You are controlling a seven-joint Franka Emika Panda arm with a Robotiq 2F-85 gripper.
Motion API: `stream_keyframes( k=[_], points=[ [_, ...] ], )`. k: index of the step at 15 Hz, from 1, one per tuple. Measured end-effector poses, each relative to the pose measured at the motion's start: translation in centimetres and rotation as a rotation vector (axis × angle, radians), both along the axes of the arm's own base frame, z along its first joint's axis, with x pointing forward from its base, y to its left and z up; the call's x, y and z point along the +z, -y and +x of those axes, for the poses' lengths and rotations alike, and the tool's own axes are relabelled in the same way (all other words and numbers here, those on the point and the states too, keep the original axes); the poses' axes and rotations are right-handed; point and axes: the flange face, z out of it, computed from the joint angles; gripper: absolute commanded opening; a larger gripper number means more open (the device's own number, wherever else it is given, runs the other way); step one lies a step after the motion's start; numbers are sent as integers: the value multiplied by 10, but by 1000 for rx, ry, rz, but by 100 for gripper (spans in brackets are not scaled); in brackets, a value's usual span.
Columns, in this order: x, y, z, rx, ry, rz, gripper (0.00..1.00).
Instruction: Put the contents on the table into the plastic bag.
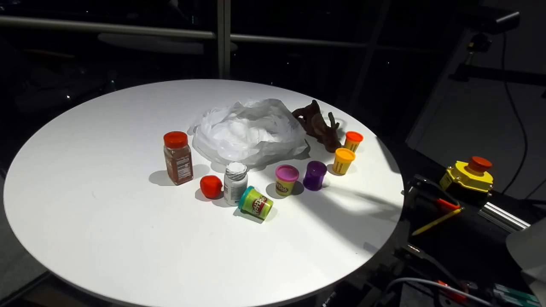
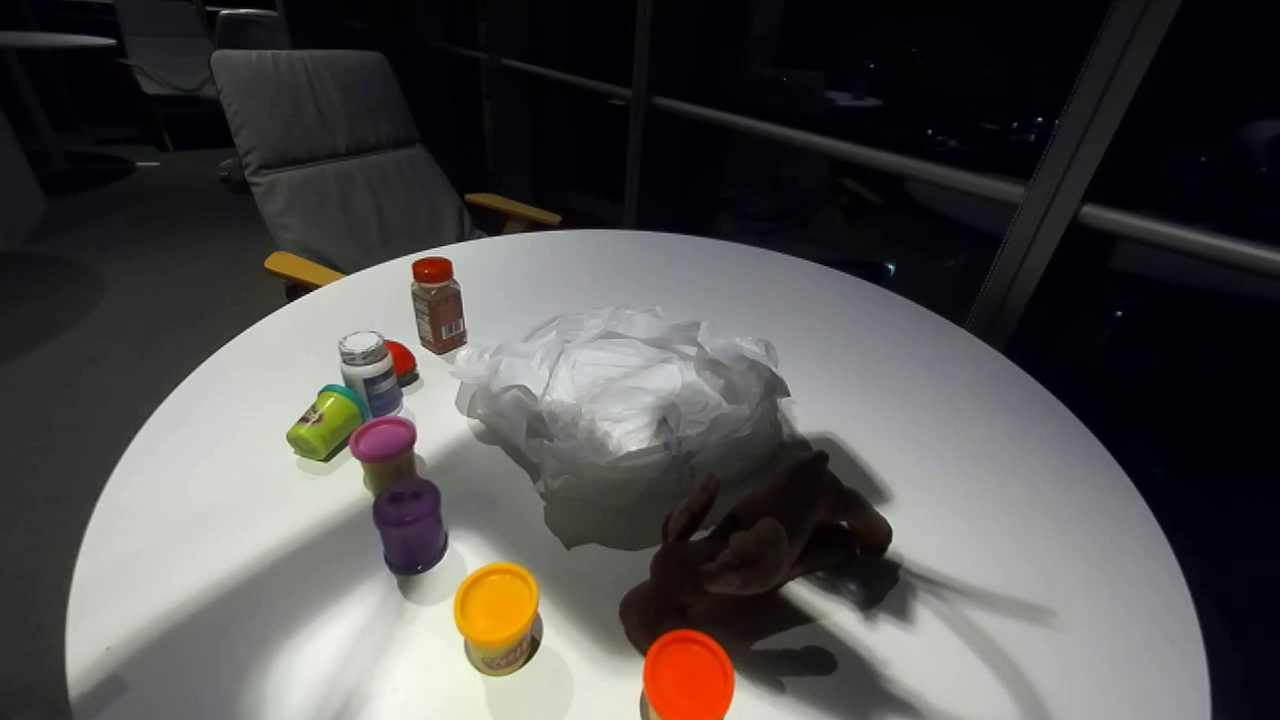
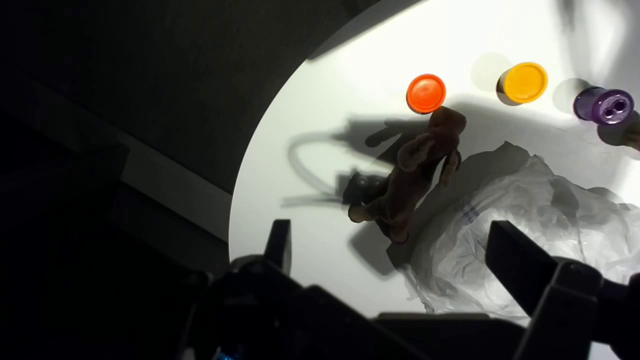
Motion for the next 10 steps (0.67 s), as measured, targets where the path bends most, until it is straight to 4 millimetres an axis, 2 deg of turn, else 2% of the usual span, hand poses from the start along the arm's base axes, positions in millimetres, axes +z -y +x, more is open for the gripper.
stream_keyframes(
  k=[3,5,7,10],
  points=[
    [-8,0,4,-2,-18,5,100],
    [-25,0,13,-20,-40,21,100],
    [-49,2,27,-45,-69,44,100],
    [-97,5,44,-87,-139,105,100]
  ],
)
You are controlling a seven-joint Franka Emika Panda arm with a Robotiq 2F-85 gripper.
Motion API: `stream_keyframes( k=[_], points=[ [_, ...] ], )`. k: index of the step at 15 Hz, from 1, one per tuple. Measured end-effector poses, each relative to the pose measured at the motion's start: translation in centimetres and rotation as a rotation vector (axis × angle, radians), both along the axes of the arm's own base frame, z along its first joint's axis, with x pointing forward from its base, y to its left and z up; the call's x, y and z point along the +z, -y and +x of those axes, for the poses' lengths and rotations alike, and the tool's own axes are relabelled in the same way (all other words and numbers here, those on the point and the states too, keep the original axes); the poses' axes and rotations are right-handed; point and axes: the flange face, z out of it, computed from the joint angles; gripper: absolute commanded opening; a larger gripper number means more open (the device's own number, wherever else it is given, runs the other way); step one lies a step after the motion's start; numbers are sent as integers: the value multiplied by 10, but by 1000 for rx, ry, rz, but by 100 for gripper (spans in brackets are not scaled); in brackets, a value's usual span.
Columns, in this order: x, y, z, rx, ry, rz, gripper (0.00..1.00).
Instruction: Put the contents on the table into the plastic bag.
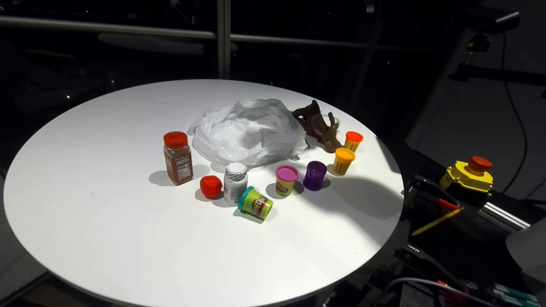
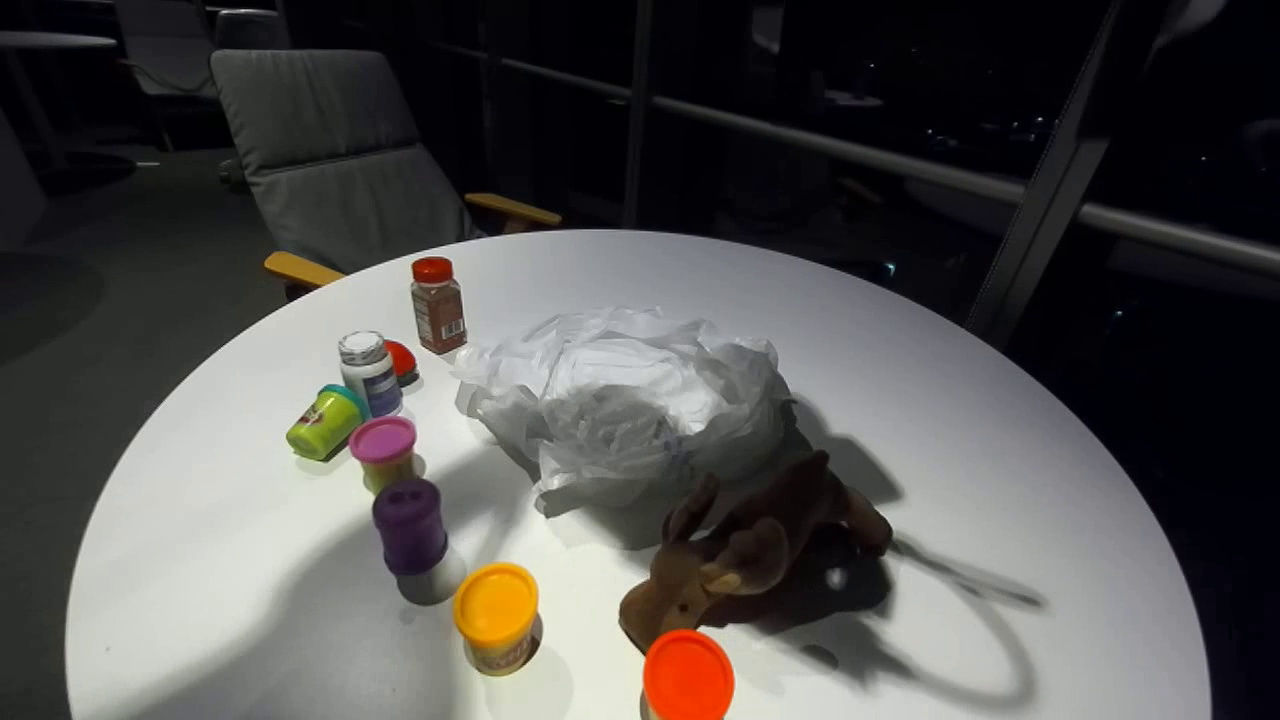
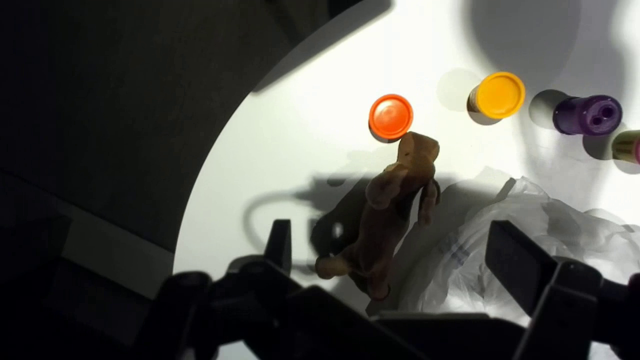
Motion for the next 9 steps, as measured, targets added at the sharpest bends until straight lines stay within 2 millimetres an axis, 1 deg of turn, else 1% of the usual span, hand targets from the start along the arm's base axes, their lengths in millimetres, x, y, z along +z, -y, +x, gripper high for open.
stream_keyframes(
  k=[5,7,9],
  points=[
    [-82,14,21,-65,-32,26,100],
    [-113,22,22,-87,-56,25,100],
    [-140,30,18,-103,-87,29,100]
  ],
)
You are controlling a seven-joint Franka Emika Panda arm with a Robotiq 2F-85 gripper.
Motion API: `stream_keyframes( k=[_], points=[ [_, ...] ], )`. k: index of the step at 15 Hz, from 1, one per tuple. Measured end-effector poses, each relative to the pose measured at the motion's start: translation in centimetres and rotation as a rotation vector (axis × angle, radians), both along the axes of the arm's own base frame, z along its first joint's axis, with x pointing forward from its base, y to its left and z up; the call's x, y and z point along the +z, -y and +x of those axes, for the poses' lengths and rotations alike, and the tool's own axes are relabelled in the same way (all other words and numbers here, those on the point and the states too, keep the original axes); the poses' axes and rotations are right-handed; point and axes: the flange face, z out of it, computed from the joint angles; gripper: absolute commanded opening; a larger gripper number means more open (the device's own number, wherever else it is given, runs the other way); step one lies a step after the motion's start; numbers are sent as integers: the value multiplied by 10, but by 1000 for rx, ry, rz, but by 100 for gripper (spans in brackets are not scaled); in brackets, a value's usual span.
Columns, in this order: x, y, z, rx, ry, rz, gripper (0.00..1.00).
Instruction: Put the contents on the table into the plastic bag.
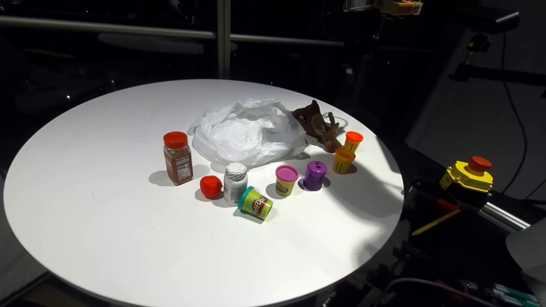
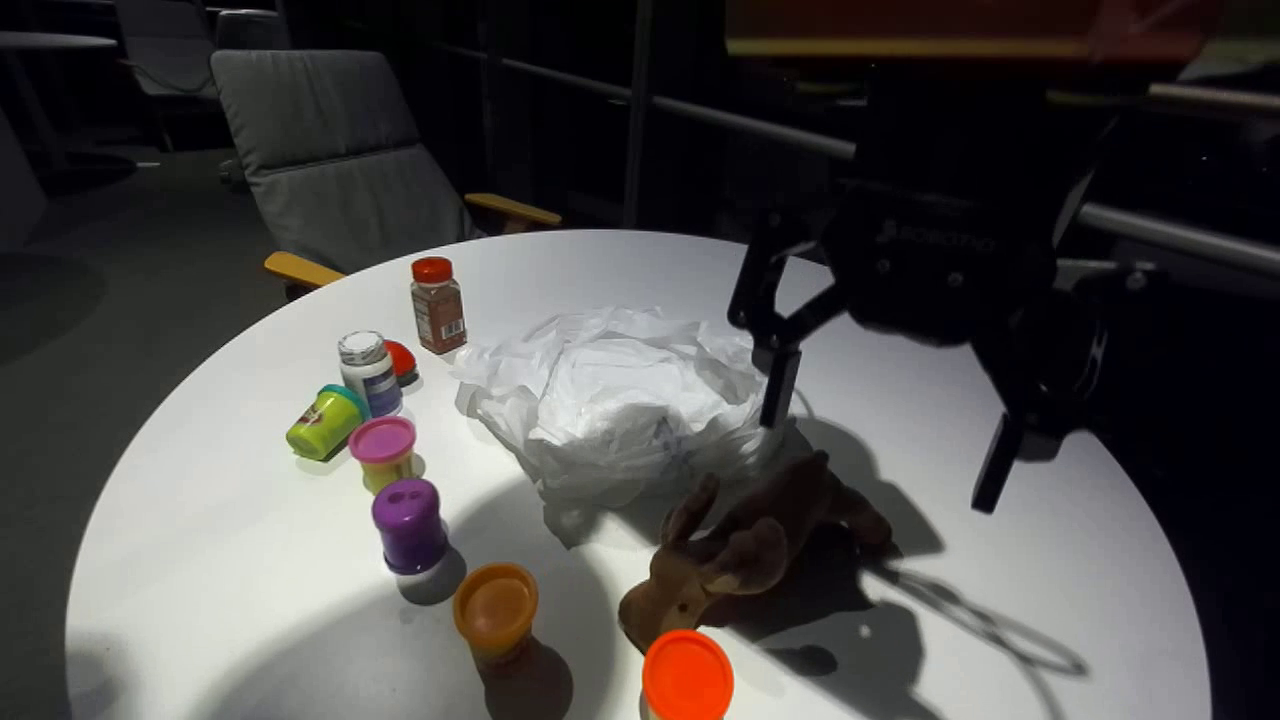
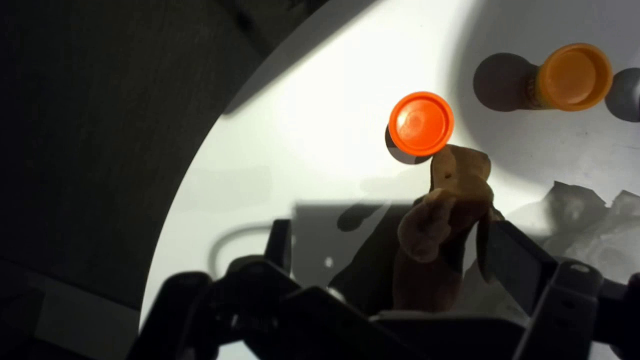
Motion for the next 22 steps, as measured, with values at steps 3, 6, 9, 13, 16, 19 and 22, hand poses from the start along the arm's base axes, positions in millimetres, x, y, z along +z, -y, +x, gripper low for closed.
stream_keyframes(
  k=[3,6,9,13,16,19,22],
  points=[
    [-31,10,-12,-9,-14,7,100],
    [-57,16,-28,-4,2,13,100],
    [-86,15,-45,12,37,28,100],
    [-123,2,-60,63,98,30,100],
    [-142,-15,-66,100,120,51,100],
    [-146,-32,-65,128,163,80,100],
    [-146,-42,-63,142,204,102,100]
  ],
)
